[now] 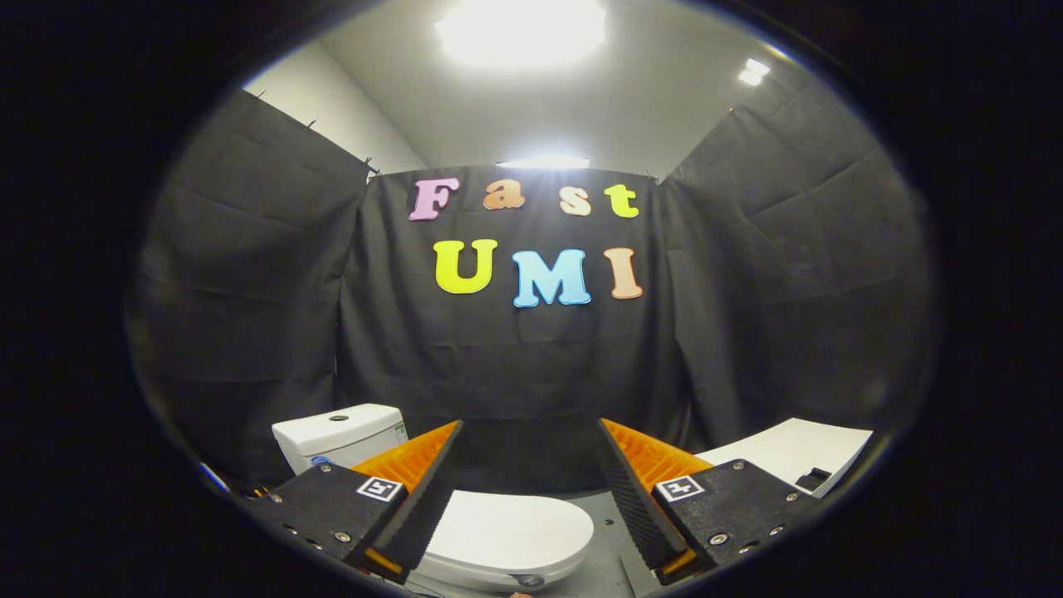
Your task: Open the toilet lid.
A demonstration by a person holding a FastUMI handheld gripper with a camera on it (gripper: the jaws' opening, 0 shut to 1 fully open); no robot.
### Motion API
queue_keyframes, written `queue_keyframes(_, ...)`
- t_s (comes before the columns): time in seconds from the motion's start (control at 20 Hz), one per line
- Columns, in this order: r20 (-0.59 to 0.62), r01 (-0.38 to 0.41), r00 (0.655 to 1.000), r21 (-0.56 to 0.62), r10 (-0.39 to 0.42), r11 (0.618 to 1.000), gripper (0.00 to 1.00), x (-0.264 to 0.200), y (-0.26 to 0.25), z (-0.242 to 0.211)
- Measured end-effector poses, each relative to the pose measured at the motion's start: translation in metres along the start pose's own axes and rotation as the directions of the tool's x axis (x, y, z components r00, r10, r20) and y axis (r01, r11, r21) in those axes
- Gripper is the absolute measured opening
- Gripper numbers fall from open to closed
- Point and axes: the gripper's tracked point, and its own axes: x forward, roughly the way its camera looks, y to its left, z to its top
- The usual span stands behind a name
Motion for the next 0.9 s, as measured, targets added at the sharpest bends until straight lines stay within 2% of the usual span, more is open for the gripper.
queue_keyframes(0.25, -0.03, -0.017, 0.999, 0.055, 0.019, 0.998, 0.94, 0.019, 0.033, -0.033)
queue_keyframes(0.4, -0.104, -0.023, 0.994, 0.14, 0.038, 0.99, 0.94, 0.032, 0.047, -0.082)
queue_keyframes(0.5, -0.164, -0.021, 0.984, 0.292, 0.072, 0.956, 0.94, 0.029, 0.055, -0.125)
queue_keyframes(0.6, -0.213, 0.001, 0.972, 0.438, 0.103, 0.899, 0.95, 0.022, 0.055, -0.168)
queue_keyframes(0.75, -0.315, 0.076, 0.945, 0.487, 0.094, 0.87, 0.96, 0.014, 0.039, -0.237)
queue_keyframes(0.9, -0.379, 0.127, 0.919, 0.549, 0.11, 0.826, 0.96, 0.014, 0.03, -0.278)
